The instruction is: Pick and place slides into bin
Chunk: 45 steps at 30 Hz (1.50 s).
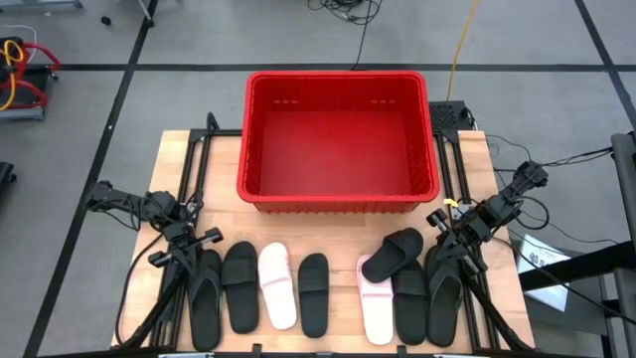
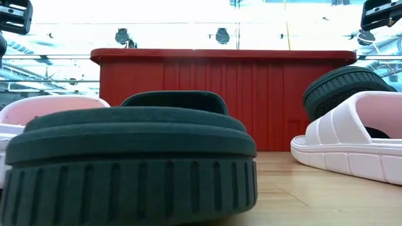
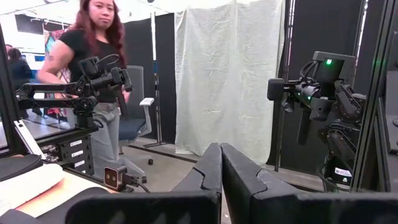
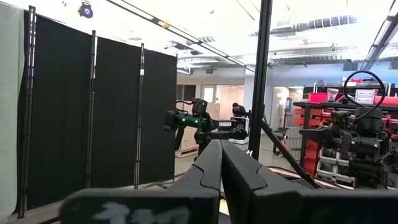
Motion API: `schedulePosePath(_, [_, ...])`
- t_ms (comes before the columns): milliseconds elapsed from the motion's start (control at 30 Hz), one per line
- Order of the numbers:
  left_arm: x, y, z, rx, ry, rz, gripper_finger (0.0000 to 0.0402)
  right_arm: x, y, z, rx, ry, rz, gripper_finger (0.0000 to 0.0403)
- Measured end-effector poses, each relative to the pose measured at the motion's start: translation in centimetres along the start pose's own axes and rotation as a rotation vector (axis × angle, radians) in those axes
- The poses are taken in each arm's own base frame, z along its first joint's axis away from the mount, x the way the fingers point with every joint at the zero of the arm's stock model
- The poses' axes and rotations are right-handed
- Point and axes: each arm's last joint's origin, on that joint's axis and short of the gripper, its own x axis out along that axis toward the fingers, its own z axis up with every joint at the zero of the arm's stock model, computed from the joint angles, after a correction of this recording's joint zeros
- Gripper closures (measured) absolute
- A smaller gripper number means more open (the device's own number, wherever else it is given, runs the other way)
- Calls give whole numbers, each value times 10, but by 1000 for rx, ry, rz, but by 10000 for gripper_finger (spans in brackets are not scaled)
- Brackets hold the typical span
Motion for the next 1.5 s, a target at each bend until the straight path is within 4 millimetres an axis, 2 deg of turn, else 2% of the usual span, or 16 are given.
schedulePosePath(500, [0, 0, 0, 0, 0, 0, 394, 0, 0, 0, 0, 0, 0, 403])
schedulePosePath(1000, [0, 0, 0, 0, 0, 0, 394, 0, -1, 7, 113, -73, -2, 403])
schedulePosePath(1100, [0, 0, 0, 0, 0, 0, 394, -1, -2, 12, 71, -120, -46, 403])
schedulePosePath(1300, [0, 0, 0, 0, 0, 0, 394, 0, -7, 14, -77, -82, -219, 403])
schedulePosePath(1400, [0, 0, 0, 0, 0, 0, 394, 2, -10, 26, -181, -88, -298, 403])
schedulePosePath(1500, [0, 0, 0, 0, 0, 0, 394, 5, -12, 30, -268, -30, -384, 403])
